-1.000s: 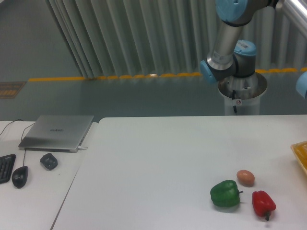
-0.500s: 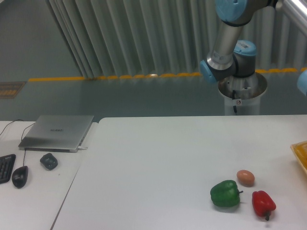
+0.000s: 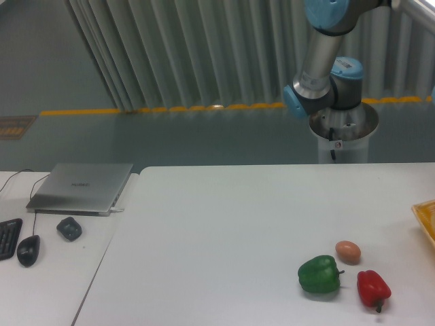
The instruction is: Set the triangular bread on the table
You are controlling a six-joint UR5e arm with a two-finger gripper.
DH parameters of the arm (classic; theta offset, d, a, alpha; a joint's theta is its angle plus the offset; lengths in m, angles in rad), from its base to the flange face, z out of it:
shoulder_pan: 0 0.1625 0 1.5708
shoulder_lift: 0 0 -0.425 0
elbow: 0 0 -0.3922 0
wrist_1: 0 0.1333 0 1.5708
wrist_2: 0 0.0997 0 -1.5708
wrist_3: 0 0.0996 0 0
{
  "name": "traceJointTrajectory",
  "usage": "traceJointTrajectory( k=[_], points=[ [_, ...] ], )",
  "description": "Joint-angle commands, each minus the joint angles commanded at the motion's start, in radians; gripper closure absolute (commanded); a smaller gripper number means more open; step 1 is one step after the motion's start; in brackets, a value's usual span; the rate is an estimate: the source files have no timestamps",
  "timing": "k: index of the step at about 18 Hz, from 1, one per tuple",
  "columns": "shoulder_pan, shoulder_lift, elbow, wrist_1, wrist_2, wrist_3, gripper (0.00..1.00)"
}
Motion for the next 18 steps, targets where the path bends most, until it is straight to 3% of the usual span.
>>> traceJointTrajectory(
  k=[7, 9, 11, 14, 18],
  points=[
    [-0.089, 0.008, -0.029, 0.023, -0.039, -0.246, 0.77],
    [-0.112, 0.008, -0.053, 0.073, -0.042, -0.302, 0.76],
    [-0.143, 0.008, -0.096, 0.176, -0.036, -0.405, 0.75],
    [-0.178, 0.008, -0.167, 0.308, 0.013, -0.444, 0.75],
    [-0.227, -0.006, -0.186, 0.343, 0.11, -0.447, 0.73]
  ],
)
